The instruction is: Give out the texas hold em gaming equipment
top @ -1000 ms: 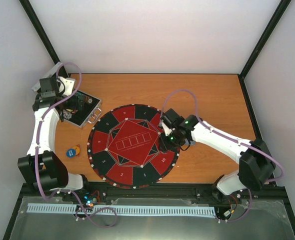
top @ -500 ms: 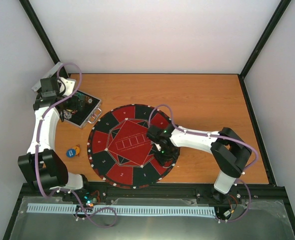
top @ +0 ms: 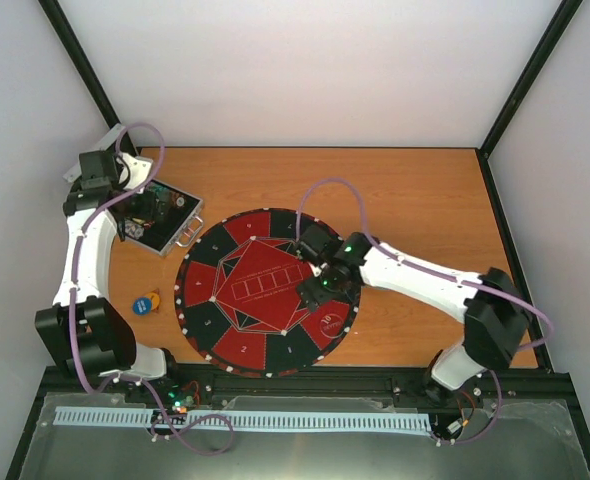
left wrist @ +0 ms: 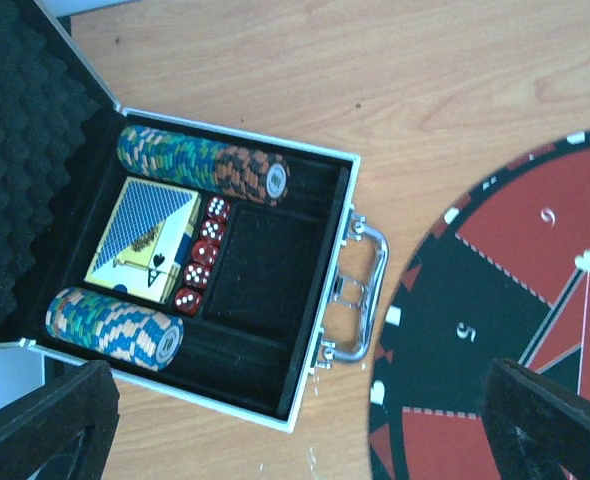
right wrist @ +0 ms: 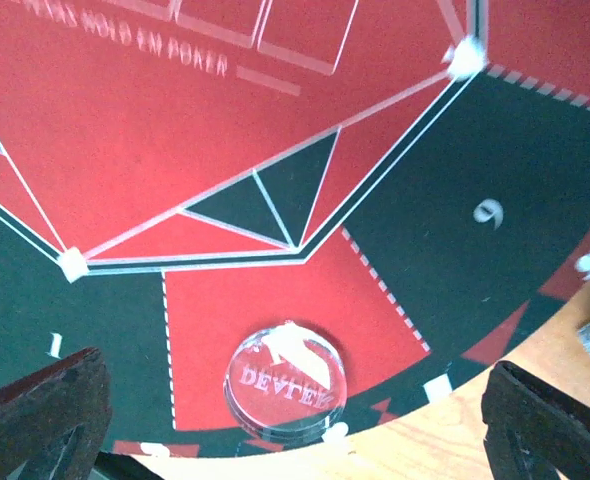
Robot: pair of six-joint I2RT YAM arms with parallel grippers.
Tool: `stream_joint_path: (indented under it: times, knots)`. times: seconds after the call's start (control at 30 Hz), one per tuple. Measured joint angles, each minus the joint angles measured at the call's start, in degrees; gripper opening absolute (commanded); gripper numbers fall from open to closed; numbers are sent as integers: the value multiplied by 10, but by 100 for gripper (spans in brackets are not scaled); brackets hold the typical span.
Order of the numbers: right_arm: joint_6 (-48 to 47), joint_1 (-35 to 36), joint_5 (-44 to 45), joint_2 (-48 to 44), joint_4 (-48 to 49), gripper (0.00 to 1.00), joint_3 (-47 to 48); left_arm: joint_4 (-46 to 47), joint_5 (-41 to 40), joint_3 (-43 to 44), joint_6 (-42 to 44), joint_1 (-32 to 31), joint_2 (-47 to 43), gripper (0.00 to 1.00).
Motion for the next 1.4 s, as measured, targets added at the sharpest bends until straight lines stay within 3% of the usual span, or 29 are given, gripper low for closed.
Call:
stream_joint_path:
  times: [0.33,0.6,1.03,1.4]
  knots:
    - [-10,-76,8,-92,125,100,-59,-216,-37,33,83,0,0,100]
    - [-23,-158,-9,-115,220,100,-141,-291,-134,-80,106,3,-12,100]
    - [-58,-190,-21,-116,293,100,-197,-247,-140,-213,117,8,7,100]
    - [-66,-197,-34,-103,309,100,-198,-134,-178,-227,118,26,30,100]
